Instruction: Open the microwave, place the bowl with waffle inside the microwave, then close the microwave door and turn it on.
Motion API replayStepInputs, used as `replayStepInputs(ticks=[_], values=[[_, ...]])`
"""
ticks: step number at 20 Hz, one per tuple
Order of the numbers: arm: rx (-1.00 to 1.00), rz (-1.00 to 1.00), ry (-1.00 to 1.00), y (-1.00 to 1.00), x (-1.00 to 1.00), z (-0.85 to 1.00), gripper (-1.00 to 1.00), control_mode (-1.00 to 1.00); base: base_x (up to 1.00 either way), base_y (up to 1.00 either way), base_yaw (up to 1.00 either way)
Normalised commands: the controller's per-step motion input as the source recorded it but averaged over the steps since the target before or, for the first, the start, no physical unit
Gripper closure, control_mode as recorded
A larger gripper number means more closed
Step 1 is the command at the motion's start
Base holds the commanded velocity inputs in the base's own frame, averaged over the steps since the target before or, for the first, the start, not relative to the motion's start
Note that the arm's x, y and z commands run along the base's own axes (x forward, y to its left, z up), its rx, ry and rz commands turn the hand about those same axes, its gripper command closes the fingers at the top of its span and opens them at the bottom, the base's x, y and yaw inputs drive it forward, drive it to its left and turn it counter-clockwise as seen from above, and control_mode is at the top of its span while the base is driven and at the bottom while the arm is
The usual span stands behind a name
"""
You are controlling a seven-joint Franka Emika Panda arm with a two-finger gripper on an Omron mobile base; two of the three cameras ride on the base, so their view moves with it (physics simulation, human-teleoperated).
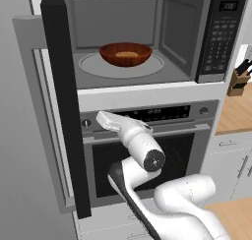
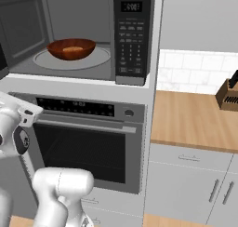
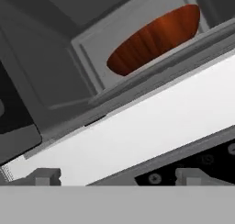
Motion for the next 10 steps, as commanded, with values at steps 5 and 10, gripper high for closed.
replayStepInputs(ticks=[5,10], values=[[-0.07,0.0,-0.16,0.82,0.0,0.09,-1.0,-1.0,0.0,0.0,0.0],[-0.1,0.0,-0.13,0.87,-0.04,0.06,-1.0,-1.0,0.0,0.0,0.0]])
